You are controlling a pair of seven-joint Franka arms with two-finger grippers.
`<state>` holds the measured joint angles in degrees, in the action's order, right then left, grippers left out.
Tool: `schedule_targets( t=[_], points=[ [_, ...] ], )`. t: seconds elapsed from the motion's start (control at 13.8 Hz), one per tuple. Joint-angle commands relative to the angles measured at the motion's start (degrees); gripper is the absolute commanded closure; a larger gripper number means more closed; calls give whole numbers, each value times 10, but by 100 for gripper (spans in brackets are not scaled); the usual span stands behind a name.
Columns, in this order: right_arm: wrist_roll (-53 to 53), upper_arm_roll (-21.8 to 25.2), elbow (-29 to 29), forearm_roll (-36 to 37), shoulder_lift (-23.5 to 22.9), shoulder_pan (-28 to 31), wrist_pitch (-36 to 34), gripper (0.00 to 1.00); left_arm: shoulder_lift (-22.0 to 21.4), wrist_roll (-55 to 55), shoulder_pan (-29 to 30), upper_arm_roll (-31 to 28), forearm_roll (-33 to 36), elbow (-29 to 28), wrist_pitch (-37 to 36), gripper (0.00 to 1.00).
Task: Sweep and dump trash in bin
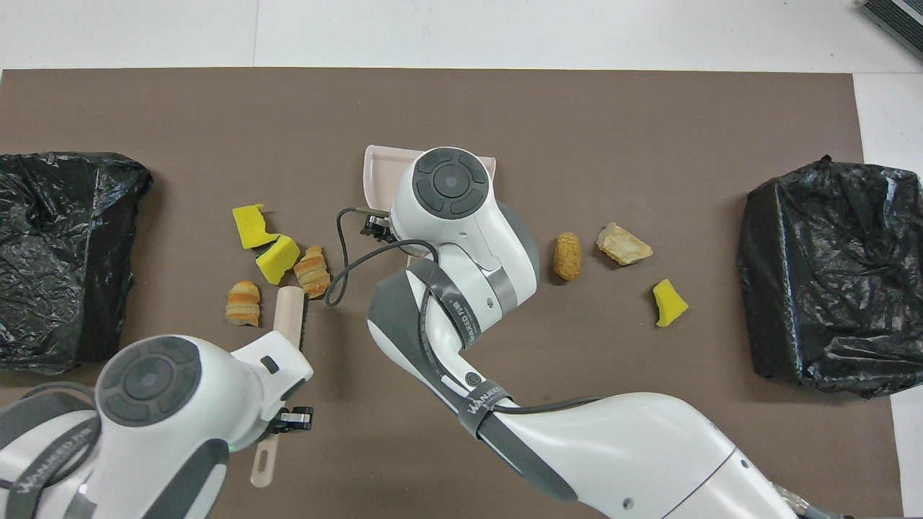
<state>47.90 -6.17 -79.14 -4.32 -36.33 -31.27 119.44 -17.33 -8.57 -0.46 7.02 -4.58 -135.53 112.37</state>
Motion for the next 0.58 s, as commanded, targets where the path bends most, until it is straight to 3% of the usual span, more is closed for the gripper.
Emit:
schedule_targets(
  t=[0.0,0.14,0.51],
  points=[
    [17,0,-39,7,30,0,3,16,74,7,55,9,-9,51,38,100],
    [14,0,-40,7,32,0,-8,19,117,-4,56,9,-9,50,97,100],
    [7,-1,-80,5,54,-12,-8,23,100,-2,49,9,-9,2,97,100]
  ],
)
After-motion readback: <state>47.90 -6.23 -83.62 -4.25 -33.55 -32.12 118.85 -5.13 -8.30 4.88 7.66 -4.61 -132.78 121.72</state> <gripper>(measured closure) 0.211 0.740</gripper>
